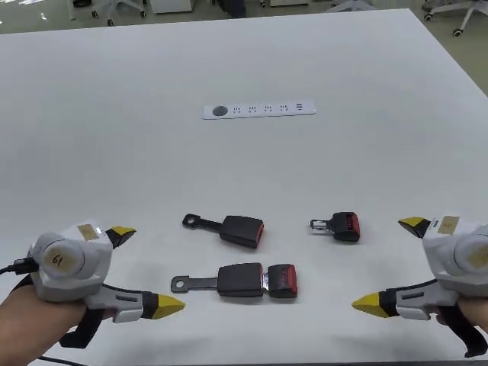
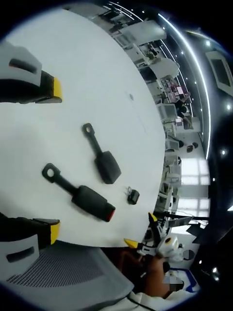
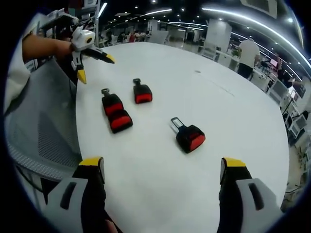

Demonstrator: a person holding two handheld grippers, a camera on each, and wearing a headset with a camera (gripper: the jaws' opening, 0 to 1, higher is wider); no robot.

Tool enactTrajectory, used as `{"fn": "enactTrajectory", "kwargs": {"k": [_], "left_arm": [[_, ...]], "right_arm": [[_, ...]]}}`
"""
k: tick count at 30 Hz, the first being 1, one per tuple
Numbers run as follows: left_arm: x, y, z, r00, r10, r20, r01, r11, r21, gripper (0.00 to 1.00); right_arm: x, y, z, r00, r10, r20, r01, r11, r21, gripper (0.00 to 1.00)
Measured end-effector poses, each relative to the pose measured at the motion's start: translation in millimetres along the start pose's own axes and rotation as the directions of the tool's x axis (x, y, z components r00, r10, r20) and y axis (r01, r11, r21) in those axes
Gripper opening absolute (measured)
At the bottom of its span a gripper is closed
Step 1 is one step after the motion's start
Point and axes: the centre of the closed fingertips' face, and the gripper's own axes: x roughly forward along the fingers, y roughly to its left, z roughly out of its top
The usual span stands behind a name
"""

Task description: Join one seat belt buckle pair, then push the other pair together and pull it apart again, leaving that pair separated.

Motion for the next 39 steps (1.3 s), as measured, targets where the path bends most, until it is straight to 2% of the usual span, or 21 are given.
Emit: {"fn": "enactTrajectory", "kwargs": {"k": [6,10,13,17,18,20,24,27,39], "left_arm": [[-2.6,-0.3,-1.3,0.9999,0.015,0.005,-0.015,1.000,-0.003,1.00],[-5.6,-3.6,-4.4,0.9996,0.026,0.009,-0.026,0.999,-0.032,1.00],[-7.5,-4.5,-8.2,0.9996,0.027,0.006,-0.027,0.999,-0.026,1.00],[-10.6,-5.9,-10.2,0.9995,0.030,0.005,-0.030,0.999,-0.036,1.00],[-11.0,-5.9,-10.9,0.9995,0.030,0.006,-0.029,0.999,-0.036,1.00],[-11.3,-5.3,-12.3,0.9995,0.031,0.005,-0.031,0.999,-0.035,1.00],[-11.0,-5.3,-11.7,0.9994,0.035,0.005,-0.035,0.999,-0.031,1.00],[-11.0,-6.0,-10.2,0.9993,0.035,0.015,-0.035,0.999,-0.035,1.00],[-13.0,-4.1,-11.4,0.9989,0.046,0.013,-0.045,0.998,-0.040,1.00]], "right_arm": [[2.1,-1.1,-4.9,0.9999,-0.012,0.000,0.012,1.000,-0.016,1.00],[-5.5,4.6,1.8,0.9998,-0.020,0.005,0.020,1.000,-0.013,1.00],[-2.0,0.9,-2.4,0.9996,-0.028,0.011,0.028,1.000,-0.013,1.00],[-5.7,4.4,2.3,0.9991,-0.039,0.013,0.039,0.999,-0.008,1.00],[-2.4,1.5,-1.8,0.9991,-0.038,0.016,0.039,0.999,-0.009,1.00],[-7.5,5.3,3.6,0.9988,-0.047,0.016,0.048,0.999,-0.021,1.00],[-8.2,5.8,3.0,0.9986,-0.052,0.013,0.052,0.998,-0.021,1.00],[-5.1,8.2,-1.3,0.9987,-0.051,-0.003,0.051,0.997,-0.063,1.00],[-0.8,7.1,2.2,0.9986,-0.052,0.013,0.053,0.997,-0.048,1.00]]}}
